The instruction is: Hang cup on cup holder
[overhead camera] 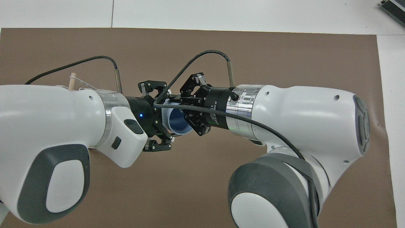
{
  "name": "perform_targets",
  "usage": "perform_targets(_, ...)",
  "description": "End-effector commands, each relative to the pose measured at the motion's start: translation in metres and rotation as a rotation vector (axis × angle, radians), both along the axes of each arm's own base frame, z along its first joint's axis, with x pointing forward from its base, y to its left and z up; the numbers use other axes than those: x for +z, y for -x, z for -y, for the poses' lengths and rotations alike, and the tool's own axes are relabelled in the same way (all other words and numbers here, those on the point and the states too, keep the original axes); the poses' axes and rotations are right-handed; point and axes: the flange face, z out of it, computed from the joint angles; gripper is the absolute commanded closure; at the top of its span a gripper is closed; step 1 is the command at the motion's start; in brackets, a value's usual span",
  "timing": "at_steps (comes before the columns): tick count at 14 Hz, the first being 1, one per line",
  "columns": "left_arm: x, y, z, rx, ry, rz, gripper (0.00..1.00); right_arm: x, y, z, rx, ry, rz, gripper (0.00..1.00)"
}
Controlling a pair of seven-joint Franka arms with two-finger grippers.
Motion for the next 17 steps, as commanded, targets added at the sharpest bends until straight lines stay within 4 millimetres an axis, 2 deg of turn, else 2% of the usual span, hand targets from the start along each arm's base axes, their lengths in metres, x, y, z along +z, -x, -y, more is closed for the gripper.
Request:
perform_targets(1,-0.002,0.01,0.0,-0.01,0.01,-0.005,0.99,0.006,-0.003,0.005,-0.027,-0.029,-0.004,1.0)
perform_targets(6,-0.002,0.009,-0.001,-0.003,0.01,-0.01,1.0,0.007,-0.008,0.011,-0.035,-0.034,-0.005,0.99)
perform_targets(11,-0.001,0.008,-0.001,-0.003,0.007,-0.007,1.0,0.015,-0.017,0.022,-0.054,-0.042,0.009,0.75)
perform_targets(15,-0.001,0.008,-0.001,-0.002,0.004,-0.006,1.0,0.017,-0.027,0.033,-0.076,-0.053,0.01,0.72)
perform_targets(17,-0.003,0.007,-0.003,-0.002,-0.016,0.002,1.0,0.017,-0.033,0.044,-0.095,-0.062,0.01,0.67)
